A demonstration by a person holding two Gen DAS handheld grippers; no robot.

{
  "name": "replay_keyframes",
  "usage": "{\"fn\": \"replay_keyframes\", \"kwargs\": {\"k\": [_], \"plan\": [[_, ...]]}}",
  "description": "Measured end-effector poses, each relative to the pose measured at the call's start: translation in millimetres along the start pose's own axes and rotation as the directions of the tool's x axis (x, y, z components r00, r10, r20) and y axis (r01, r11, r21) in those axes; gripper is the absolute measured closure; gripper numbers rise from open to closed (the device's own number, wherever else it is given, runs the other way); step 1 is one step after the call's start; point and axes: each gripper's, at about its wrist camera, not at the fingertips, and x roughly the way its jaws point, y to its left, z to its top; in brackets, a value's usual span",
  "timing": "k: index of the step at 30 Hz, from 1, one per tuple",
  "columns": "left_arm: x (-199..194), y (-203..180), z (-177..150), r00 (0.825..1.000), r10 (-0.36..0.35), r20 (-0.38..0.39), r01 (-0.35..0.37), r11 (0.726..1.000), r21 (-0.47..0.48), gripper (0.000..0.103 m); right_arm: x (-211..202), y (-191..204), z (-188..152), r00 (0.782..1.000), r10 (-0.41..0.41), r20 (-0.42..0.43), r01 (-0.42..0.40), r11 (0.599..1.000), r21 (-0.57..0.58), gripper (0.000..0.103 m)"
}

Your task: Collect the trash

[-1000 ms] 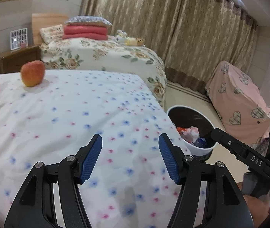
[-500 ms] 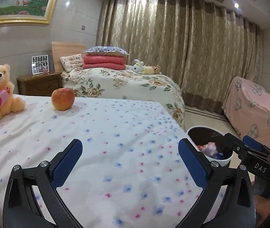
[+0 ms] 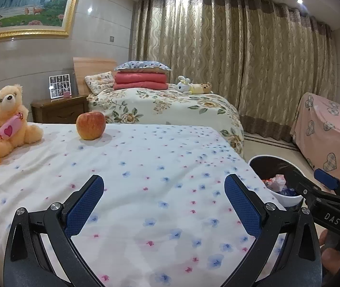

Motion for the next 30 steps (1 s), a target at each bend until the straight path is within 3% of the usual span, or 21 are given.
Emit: {"fn": "replay_keyframes", "kwargs": {"k": [30], "plan": [[-3.0, -3.9, 0.7, 0.999, 0.028, 0.017, -0.028, 1.0, 0.011, 0.0, -2.5, 4.7, -0.6, 1.0, 0.022, 0.013, -0.022, 1.0, 0.004, 0.0]]}}
